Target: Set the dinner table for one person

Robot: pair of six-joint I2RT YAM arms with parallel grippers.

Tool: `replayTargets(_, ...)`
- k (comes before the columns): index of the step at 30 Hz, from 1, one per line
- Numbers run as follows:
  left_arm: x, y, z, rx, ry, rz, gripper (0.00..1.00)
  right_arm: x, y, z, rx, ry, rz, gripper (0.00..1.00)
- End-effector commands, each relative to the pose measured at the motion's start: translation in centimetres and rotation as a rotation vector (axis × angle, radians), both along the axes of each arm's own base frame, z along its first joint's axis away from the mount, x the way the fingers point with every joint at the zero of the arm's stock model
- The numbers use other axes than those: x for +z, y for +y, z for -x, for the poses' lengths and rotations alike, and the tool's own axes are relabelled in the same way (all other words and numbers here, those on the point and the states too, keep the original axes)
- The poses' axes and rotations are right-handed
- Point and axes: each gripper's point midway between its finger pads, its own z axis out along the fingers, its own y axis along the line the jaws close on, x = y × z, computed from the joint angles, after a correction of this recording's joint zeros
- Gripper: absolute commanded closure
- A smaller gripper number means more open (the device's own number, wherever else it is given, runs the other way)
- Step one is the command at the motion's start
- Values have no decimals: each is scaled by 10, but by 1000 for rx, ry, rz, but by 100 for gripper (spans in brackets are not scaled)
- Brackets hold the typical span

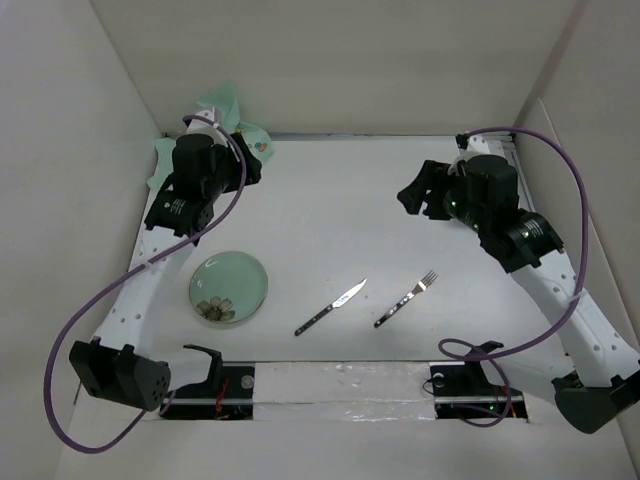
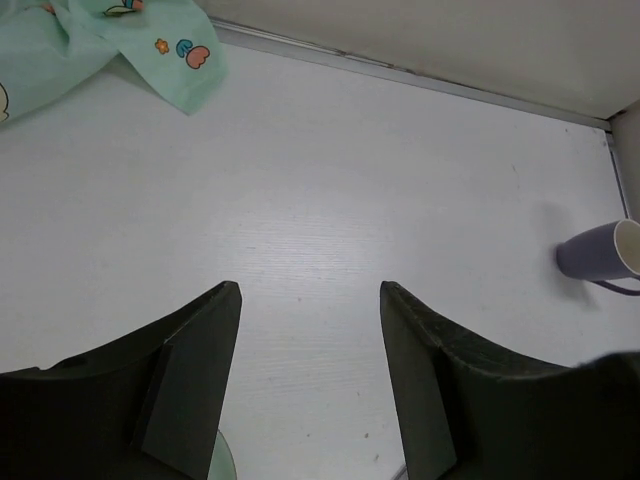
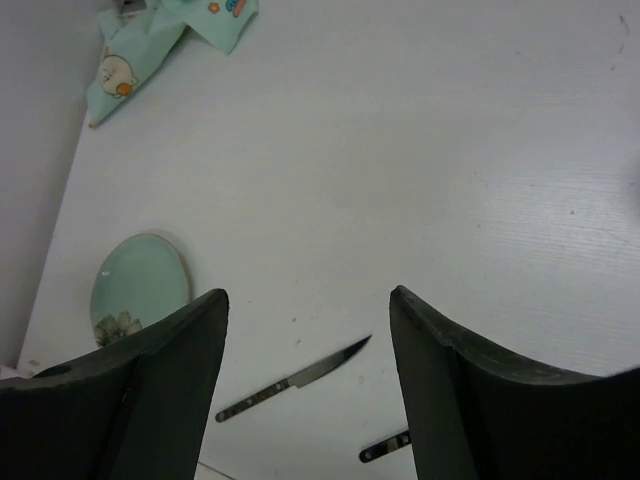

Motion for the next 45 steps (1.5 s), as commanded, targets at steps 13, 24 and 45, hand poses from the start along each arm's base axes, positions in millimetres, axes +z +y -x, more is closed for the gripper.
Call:
replayTargets(13, -62, 80, -142, 358, 157, -11, 89, 5, 10, 4, 95, -7, -48, 100)
replayTargets(24, -167, 91, -232, 398, 317, -16, 52, -11, 20, -1, 151, 12, -29, 100)
replayTargets(45, -257, 66, -303, 448, 287, 146, 56, -23, 60, -3, 197, 85, -31, 100)
